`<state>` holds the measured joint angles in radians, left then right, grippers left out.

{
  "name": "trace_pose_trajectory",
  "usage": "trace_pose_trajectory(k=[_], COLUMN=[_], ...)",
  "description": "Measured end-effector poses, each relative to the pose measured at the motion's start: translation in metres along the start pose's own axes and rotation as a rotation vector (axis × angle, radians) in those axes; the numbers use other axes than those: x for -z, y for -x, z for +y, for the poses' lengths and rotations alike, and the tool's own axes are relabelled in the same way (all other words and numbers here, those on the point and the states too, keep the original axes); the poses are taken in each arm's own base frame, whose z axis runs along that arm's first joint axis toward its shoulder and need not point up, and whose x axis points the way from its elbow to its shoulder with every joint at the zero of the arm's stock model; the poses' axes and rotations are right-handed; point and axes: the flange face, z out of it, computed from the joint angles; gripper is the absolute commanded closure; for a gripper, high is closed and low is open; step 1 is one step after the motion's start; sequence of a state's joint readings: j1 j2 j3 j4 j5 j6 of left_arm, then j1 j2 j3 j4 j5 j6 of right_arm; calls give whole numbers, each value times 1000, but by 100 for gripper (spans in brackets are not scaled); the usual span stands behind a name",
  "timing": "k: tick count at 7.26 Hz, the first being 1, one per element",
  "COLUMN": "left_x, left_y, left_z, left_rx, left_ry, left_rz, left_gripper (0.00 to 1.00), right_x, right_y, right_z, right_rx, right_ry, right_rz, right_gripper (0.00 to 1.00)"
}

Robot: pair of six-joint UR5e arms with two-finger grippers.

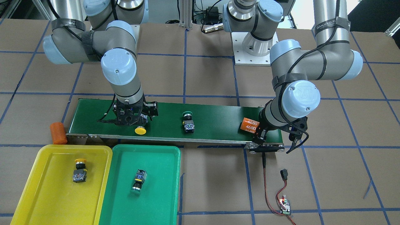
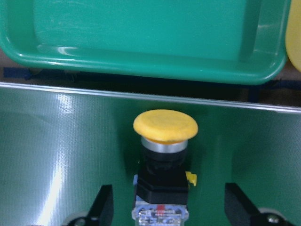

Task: Sort buttons by color to trays
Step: 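Grasp another yellow button on the belt with right while left places cylinder, then carry the yellow button into the yellow tray with right while left lifts away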

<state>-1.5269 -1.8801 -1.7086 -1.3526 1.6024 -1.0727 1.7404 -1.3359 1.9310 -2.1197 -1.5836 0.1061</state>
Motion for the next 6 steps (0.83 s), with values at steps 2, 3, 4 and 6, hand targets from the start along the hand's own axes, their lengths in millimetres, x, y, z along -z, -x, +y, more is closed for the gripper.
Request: trace_pose_trajectory(k=[2, 3, 4, 6], left_x=[42, 71, 105, 160], left_y=[13, 18, 25, 36], left_z=[-5, -2, 6, 21], left_rx=[-216, -330, -449, -796], left_ry=[-112, -127, -102, -25], left_rz=[-7, 17, 49, 51], left_gripper=[0, 0, 0, 0], right_x=[-4, -2, 5, 32], right_y=[-4, -9, -21, -89], right_z=[1, -2, -11, -55], right_rx=[14, 12, 3, -44], right_ry=[-23, -31, -46, -99], right_rz=[7, 8, 10, 16], right_gripper=[97, 96, 95, 92])
